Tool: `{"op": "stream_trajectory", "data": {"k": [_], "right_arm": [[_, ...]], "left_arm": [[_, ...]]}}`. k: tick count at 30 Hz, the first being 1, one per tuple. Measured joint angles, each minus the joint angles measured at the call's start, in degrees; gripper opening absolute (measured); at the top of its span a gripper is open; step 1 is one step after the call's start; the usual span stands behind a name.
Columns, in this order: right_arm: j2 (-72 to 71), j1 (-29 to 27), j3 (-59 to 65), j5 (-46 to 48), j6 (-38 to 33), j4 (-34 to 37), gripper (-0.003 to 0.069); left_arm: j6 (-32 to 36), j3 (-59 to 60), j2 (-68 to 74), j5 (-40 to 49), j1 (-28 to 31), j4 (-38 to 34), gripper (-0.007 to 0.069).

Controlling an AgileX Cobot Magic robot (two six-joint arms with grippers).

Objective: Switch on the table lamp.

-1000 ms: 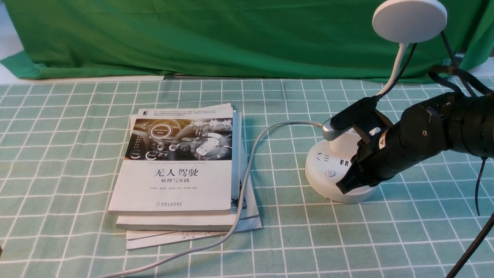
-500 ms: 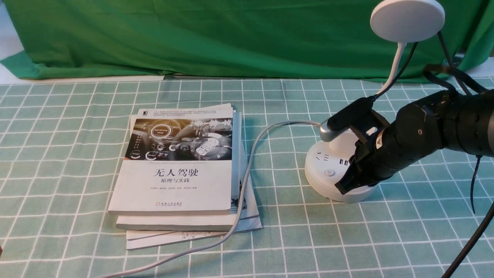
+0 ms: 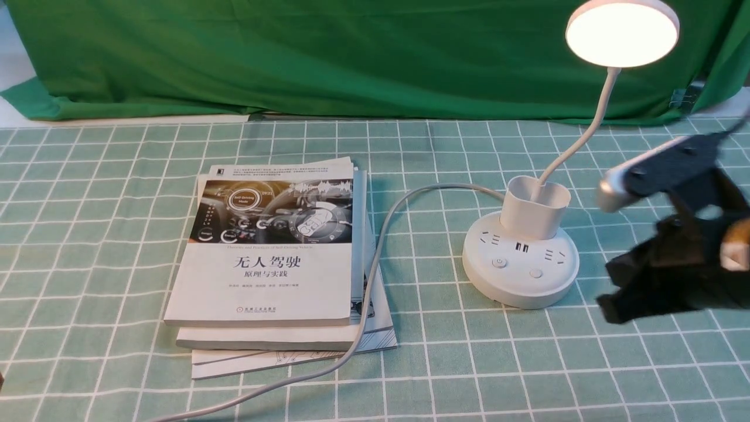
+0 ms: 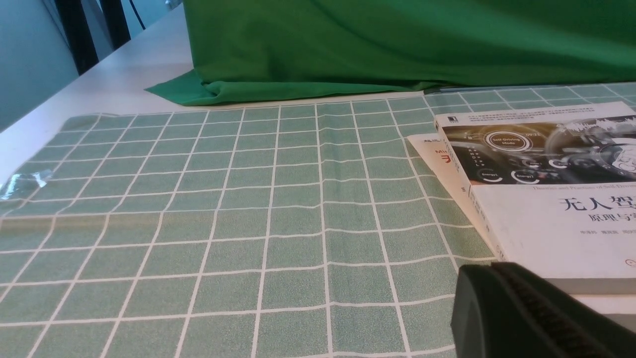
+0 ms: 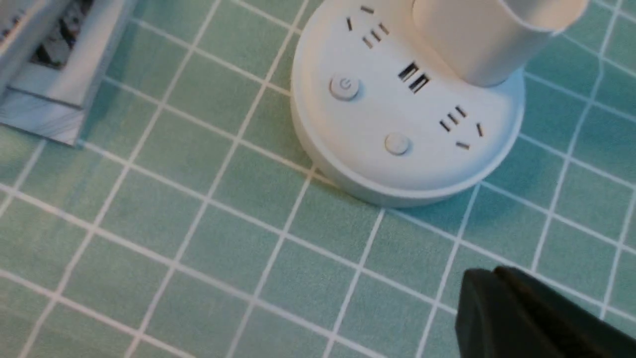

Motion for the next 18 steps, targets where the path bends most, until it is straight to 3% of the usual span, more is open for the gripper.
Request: {"op": "stream_trajectory", "data": {"k": [9, 18], "right_arm": [[-30.7, 0.0, 8.9, -4.1, 2.7, 0.0, 0.0054], [-45.3, 0.0, 10.2, -3.0, 7.7, 0.0, 0.0077]], "left_arm": [[0.0, 0.0, 0.0, 0.0, 0.0, -0.3, 0.0021], [0.0, 0.0, 0.0, 0.0, 0.0, -0.3, 0.0021]]}}
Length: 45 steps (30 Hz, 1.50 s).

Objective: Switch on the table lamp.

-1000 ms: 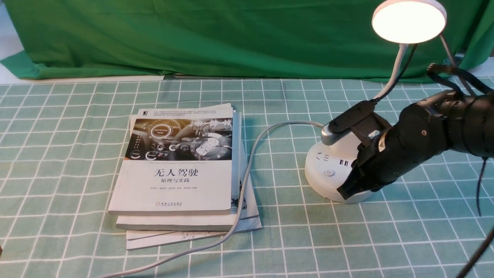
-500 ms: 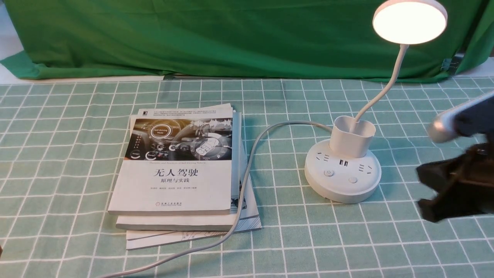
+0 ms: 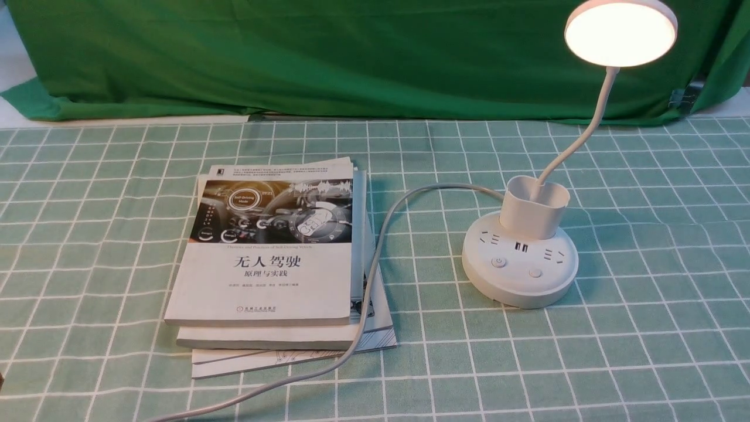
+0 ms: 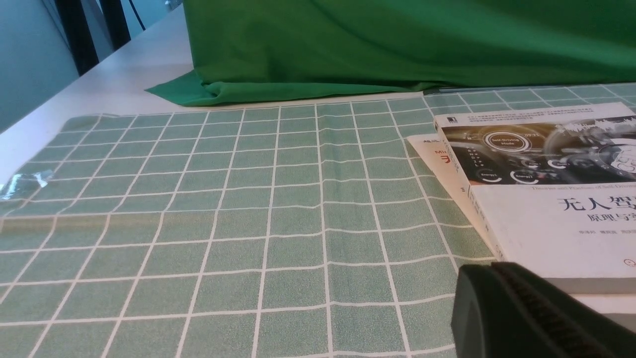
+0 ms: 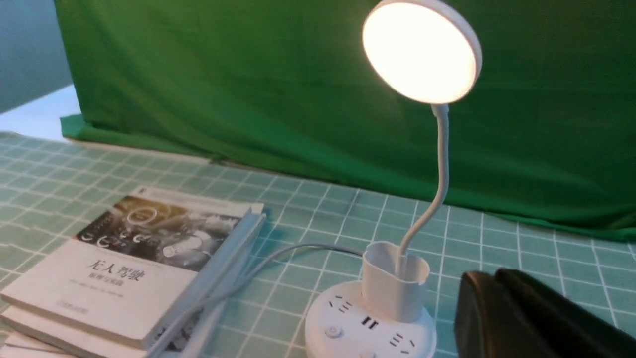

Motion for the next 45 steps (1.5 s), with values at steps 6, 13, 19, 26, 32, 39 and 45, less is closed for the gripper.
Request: {"op": "stream_trajectory", "data": {"k": [6, 13, 19, 26, 32, 39, 45], "right_arm": [[-3.4, 0.0, 4.3, -0.4, 0.3, 0.0, 0.0095], [-6.0, -4.3, 18.1, -12.6, 6.3, 0.0, 0.0105], [-8.2, -16.4, 30.1, -24.5, 7.3, 0.0, 0.012], [-14.3, -24.5, 31.0, -22.4, 7.2, -2.1, 0.0132], [-18.7, -24.7, 31.4, -10.5, 7.6, -2.3, 0.0147], [-18.7, -24.7, 31.4, -9.4, 7.2, -2.3, 0.0159], [-18.7, -24.7, 31.4, -9.4, 7.2, -2.3, 0.018]], "left_arm": [[0.0, 0.0, 0.0, 0.0, 0.0, 0.0, 0.0021], [0.0, 0.0, 0.0, 0.0, 0.0, 0.0, 0.0021], [0.0, 0.0, 0.0, 0.0, 0.0, 0.0, 0.0021], [0.0, 0.0, 0.0, 0.0, 0.0, 0.0, 0.0021], [0.0, 0.0, 0.0, 0.0, 0.0, 0.0, 0.0021], [0.0, 0.0, 0.0, 0.0, 0.0, 0.0, 0.0021], [0.0, 0.0, 0.0, 0.0, 0.0, 0.3, 0.0021]]}}
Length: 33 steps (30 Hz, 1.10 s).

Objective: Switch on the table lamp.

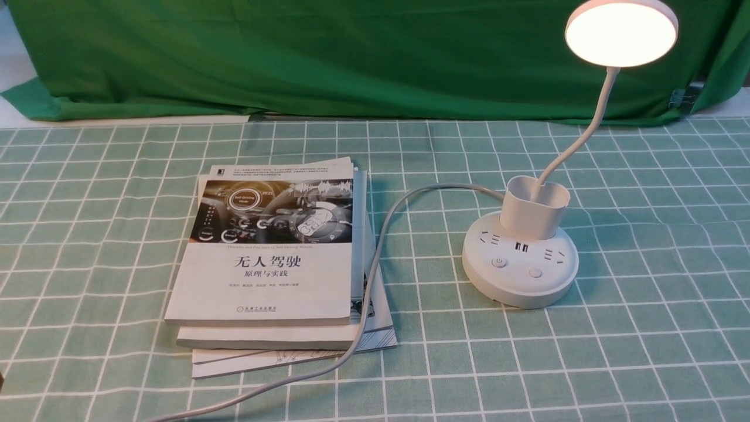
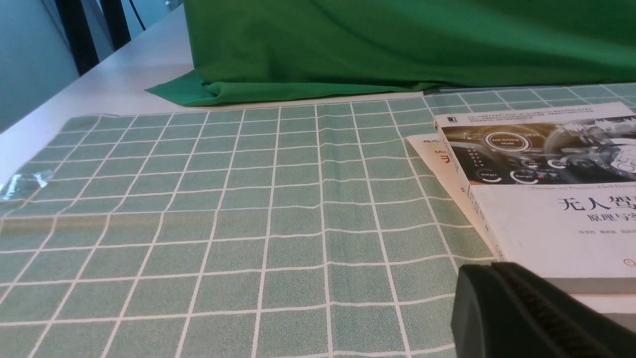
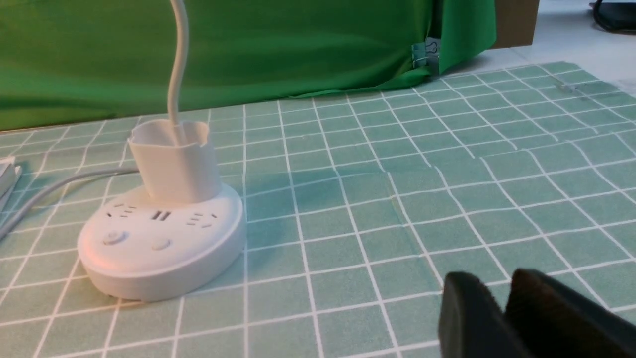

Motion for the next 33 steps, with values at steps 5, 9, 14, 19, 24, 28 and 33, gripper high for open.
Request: {"op": "stream_trajectory", "data": {"k": [5, 9, 14, 19, 24, 28, 33], "right_arm": [[-0.1, 0.0, 0.0, 0.0, 0.0, 0.0, 0.0192], [-0.1, 0.0, 0.0, 0.0, -0.1, 0.0, 0.02], [-0.1, 0.0, 0.0, 0.0, -0.1, 0.0, 0.0213], [-0.1, 0.0, 0.0, 0.0, -0.1, 0.0, 0.0221], [-0.1, 0.0, 0.0, 0.1, -0.1, 0.0, 0.0234], [-0.1, 0.0, 0.0, 0.2, -0.1, 0.0, 0.0238], [-0.1, 0.0, 0.0, 0.2, -0.1, 0.0, 0.0238]], "left_arm": [[0.0, 0.0, 0.0, 0.0, 0.0, 0.0, 0.0021], [0.0, 0.0, 0.0, 0.0, 0.0, -0.3, 0.0021], [0.0, 0.0, 0.0, 0.0, 0.0, -0.3, 0.0021], [0.0, 0.0, 0.0, 0.0, 0.0, -0.3, 0.0021], [0.0, 0.0, 0.0, 0.0, 0.0, -0.3, 0.0021], [0.0, 0.0, 0.0, 0.0, 0.0, 0.0, 0.0021], [0.0, 0.0, 0.0, 0.0, 0.0, 0.0, 0.0021]]}}
